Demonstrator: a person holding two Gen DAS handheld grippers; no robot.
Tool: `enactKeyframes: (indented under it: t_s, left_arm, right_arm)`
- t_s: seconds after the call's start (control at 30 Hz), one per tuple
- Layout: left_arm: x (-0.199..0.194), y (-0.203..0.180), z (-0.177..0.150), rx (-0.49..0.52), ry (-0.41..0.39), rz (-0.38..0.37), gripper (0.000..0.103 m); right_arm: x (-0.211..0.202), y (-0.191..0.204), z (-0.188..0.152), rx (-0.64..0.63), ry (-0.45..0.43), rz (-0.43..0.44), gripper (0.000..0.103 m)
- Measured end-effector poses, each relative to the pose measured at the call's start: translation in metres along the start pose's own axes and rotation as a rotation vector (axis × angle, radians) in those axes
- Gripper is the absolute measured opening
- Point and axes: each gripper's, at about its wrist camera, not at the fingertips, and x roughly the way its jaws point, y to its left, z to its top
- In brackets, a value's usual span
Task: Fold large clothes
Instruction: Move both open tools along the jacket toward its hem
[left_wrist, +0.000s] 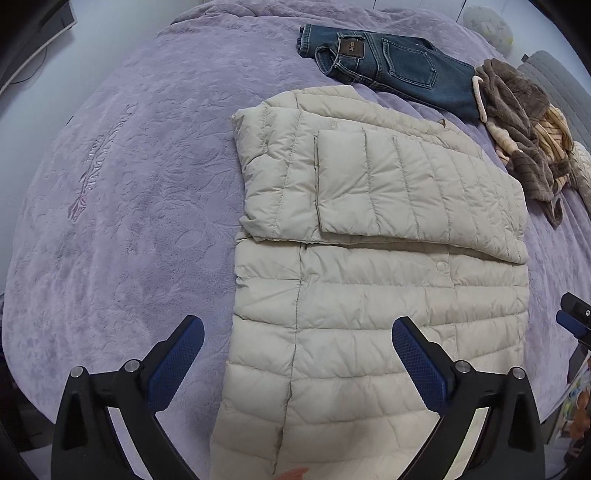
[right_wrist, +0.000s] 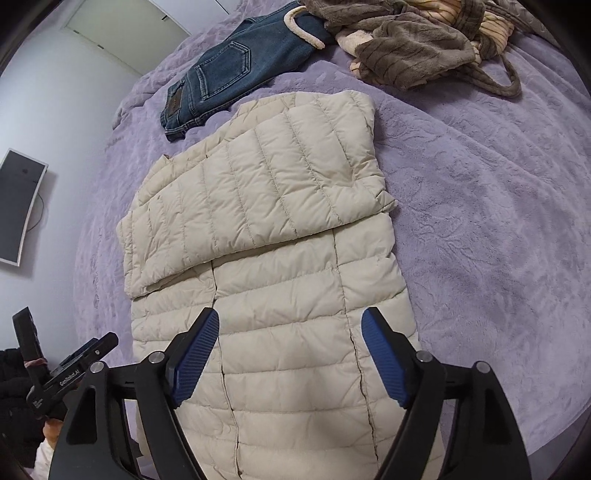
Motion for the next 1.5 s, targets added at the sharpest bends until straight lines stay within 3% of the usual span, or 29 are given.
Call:
enactKeyframes:
  t_s: [0.03,0.07,0.1,0.33,0.5,0.8,1.2,1.37,1.5]
  left_arm:
    - [-0.002,0.001,-0.001,0.0,0.003,0.004,0.102]
    - [-0.003,0.002,-0.004,0.0,0.005,0.006,0.102]
    - [-0.005,0.003,-0.005,0.0,0.007,0.006,0.102]
    - [-0.01,0.008,-0.021,0.002,0.031,0.026,0.102]
    - [-0.007,0.019,-0.031,0.004,0.055,0.056,0.102]
    - [0.003,0.037,-0.056,0.015,0.125,0.026,0.102]
    - [0.037,0.088,-0.11,-0.112,0.314,-0.161,0.102]
    - [0.05,0.086,-0.124,-0.13,0.385,-0.314,0.102]
    - [0.056,0.08,-0.133,-0.111,0.416,-0.336,0.102]
  right_arm:
    - [-0.003,0.002,-0.002,-0.005,-0.008,0.003,0.093]
    - [-0.006,0.003,-0.004,-0.015,-0.016,0.004,0.102]
    - [-0.009,0.005,-0.005,-0.026,-0.019,0.005,0.103]
    - [-0.016,0.006,-0.019,-0.011,0.016,0.066,0.103]
    - [-0.017,-0.001,-0.035,0.01,0.071,0.043,0.103]
    - [-0.017,-0.02,-0.05,0.079,0.115,0.05,0.103]
    - [-0.015,-0.093,-0.084,0.246,0.166,-0.032,0.103]
    - [-0.013,-0.132,-0.103,0.376,0.169,-0.006,0.094]
    - [-0.005,-0.151,-0.122,0.452,0.196,0.046,0.09]
